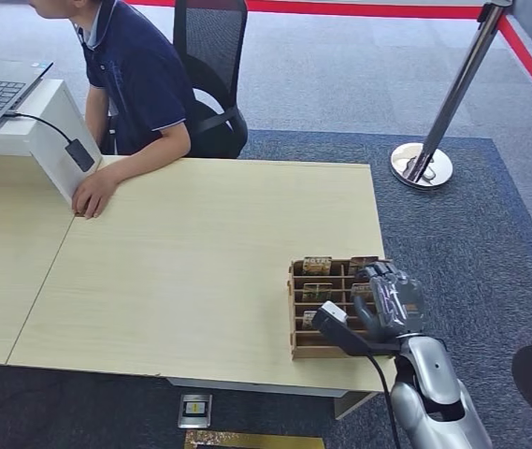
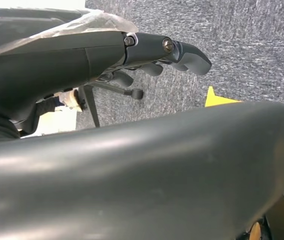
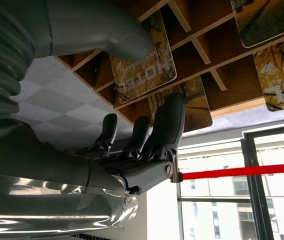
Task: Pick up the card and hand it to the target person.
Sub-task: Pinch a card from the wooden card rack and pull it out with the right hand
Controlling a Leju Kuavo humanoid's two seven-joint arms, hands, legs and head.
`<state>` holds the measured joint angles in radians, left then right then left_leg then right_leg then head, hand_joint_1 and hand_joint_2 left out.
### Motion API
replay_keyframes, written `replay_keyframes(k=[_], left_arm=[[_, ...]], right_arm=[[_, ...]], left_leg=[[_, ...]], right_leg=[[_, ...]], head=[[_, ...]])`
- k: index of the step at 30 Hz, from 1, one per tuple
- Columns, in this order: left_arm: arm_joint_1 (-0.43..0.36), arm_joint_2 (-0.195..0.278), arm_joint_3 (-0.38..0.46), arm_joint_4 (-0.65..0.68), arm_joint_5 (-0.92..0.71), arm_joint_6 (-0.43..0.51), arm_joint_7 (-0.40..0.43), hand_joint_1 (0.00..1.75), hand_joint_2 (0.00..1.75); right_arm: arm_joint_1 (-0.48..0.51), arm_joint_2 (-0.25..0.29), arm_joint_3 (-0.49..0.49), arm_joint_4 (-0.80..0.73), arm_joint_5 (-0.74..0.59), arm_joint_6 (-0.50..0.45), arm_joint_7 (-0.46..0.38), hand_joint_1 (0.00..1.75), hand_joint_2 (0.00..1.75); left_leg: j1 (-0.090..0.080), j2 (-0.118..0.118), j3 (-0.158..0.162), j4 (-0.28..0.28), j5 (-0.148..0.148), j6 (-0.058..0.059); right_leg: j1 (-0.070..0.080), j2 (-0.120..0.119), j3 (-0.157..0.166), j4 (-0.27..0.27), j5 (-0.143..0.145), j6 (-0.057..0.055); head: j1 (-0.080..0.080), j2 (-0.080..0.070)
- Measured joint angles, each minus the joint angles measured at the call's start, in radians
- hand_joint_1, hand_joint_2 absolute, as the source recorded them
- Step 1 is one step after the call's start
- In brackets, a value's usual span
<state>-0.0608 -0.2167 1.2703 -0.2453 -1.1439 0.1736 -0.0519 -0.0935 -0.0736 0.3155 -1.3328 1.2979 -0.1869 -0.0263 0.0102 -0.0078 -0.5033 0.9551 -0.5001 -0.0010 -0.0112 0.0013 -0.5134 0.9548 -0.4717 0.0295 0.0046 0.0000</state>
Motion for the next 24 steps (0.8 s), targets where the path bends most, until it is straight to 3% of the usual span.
replay_keyframes(k=[21, 22, 24], left_arm=[[0.000, 0.000, 0.000, 0.000, -0.014, -0.004, 0.002, 0.00, 0.00], [0.000, 0.000, 0.000, 0.000, -0.015, -0.004, 0.002, 0.00, 0.00], [0.000, 0.000, 0.000, 0.000, -0.016, -0.004, 0.002, 0.00, 0.00]], right_arm=[[-0.016, 0.004, -0.027, 0.038, 0.014, -0.003, 0.020, 0.88, 1.75], [-0.016, 0.005, -0.029, 0.039, 0.015, -0.003, 0.021, 0.92, 1.75], [-0.015, 0.006, -0.034, 0.039, 0.019, -0.003, 0.023, 1.15, 1.75]], left_leg=[[0.000, 0.000, 0.000, 0.000, 0.000, 0.000], [0.000, 0.000, 0.000, 0.000, 0.000, 0.000], [0.000, 0.000, 0.000, 0.000, 0.000, 0.000]], right_leg=[[0.000, 0.000, 0.000, 0.000, 0.000, 0.000], [0.000, 0.000, 0.000, 0.000, 0.000, 0.000], [0.000, 0.000, 0.000, 0.000, 0.000, 0.000]], head=[[0.000, 0.000], [0.000, 0.000], [0.000, 0.000]])
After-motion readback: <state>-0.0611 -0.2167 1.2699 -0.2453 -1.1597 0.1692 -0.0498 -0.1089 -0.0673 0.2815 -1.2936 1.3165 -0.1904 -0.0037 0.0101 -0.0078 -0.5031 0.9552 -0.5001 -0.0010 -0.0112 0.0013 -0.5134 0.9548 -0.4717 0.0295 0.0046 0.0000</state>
